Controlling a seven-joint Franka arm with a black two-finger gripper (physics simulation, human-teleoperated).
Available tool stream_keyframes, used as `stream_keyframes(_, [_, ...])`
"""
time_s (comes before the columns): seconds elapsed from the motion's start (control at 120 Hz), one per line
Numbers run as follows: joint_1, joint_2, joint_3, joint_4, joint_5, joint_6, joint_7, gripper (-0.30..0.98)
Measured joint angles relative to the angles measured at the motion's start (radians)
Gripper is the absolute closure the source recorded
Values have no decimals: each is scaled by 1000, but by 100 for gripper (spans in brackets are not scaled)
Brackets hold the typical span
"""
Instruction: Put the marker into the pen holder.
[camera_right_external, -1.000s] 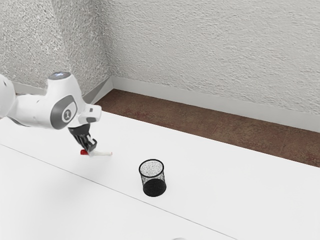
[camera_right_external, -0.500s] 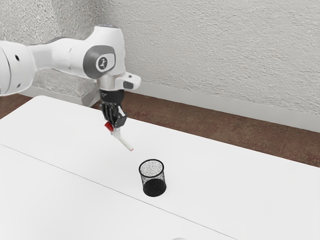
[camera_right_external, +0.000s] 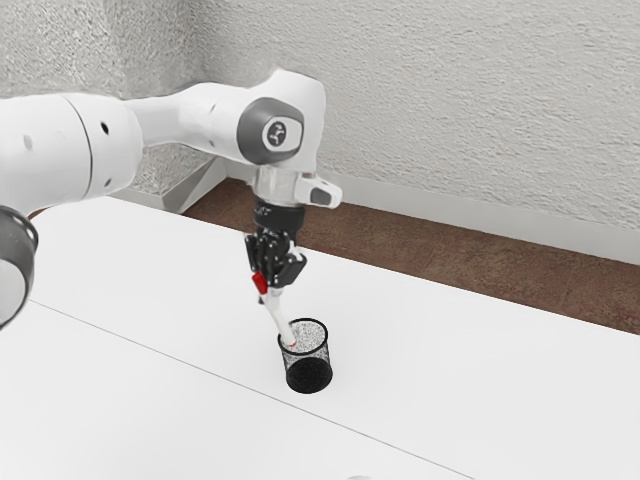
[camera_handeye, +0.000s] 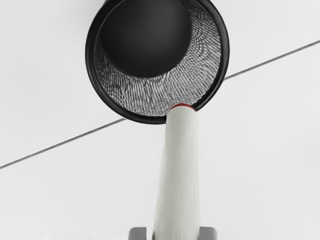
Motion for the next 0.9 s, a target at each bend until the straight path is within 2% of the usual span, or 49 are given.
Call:
stream_keyframes(0.192, [4, 66, -1, 103, 6, -6, -29, 77])
stream_keyframes(0.542, [6, 147, -1, 108, 6, 32, -57, 76])
stream_keyframes(0.742, [9, 131, 3, 105, -10, 37, -68, 34])
stream_keyframes(0.8, [26, 51, 15, 77, -6, 57, -63, 26])
stream_keyframes(0.9, [116, -155, 43, -41, 17, 169, -32, 17])
